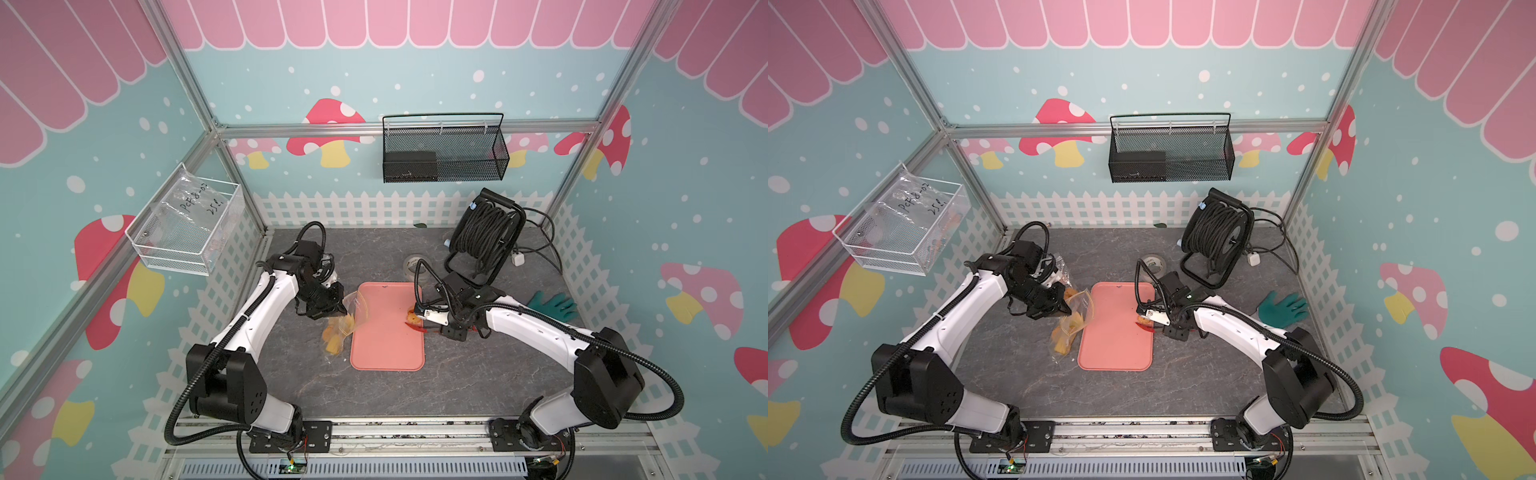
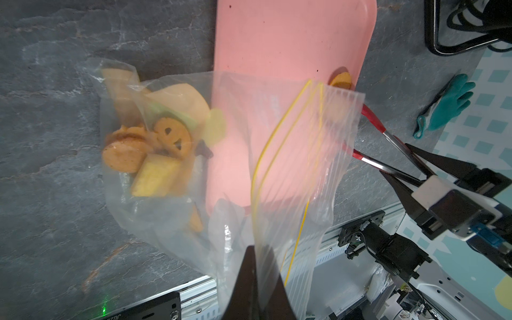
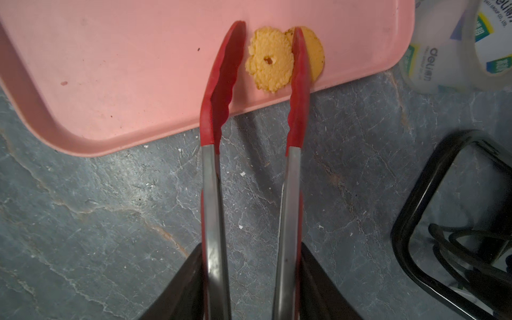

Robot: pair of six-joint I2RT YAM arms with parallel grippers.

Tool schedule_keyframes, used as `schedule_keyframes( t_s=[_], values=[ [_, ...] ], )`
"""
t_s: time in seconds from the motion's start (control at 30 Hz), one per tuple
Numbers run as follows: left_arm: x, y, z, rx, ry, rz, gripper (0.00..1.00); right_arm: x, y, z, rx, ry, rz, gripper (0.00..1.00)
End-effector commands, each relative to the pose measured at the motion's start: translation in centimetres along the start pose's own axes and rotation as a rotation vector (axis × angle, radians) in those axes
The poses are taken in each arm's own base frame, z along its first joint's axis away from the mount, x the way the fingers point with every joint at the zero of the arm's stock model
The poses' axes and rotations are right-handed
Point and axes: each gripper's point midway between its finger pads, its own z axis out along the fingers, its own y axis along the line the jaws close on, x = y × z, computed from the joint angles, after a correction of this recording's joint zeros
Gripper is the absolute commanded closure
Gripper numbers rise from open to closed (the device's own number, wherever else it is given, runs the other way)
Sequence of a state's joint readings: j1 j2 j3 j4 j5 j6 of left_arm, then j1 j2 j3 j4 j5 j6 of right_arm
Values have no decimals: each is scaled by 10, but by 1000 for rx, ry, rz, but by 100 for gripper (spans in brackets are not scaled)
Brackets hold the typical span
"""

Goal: Put the cookies into a resealable bag to prevent moisture
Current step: Pick up the cookie from the tray.

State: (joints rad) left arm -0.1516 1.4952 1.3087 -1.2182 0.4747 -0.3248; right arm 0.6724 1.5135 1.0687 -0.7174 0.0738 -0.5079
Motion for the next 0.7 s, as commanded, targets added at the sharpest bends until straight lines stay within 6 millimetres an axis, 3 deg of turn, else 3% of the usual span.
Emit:
schedule_keyframes(
  t_s=[0.0, 0.1, 0.27, 0.43, 0.6, 0.67],
  values=[
    [1, 2, 0, -3, -2, 21, 100, -5, -2, -5, 16, 3, -28, 55],
    [1, 2, 0, -3, -1, 19, 100, -3, -8, -12, 41, 8, -13, 59],
    [-1, 0, -2, 1, -6, 22, 100, -26, -11, -39, 43, -129, 18, 61],
    [-2, 1, -2, -5, -3, 22, 100, -64, -13, -77, 13, -335, 54, 63],
    [-4, 0, -3, -8, -4, 21, 100, -117, -14, -133, -56, -625, 74, 64],
    [-4, -2, -5, -3, -6, 20, 100, -132, -11, -147, -89, -698, 61, 64]
  ],
)
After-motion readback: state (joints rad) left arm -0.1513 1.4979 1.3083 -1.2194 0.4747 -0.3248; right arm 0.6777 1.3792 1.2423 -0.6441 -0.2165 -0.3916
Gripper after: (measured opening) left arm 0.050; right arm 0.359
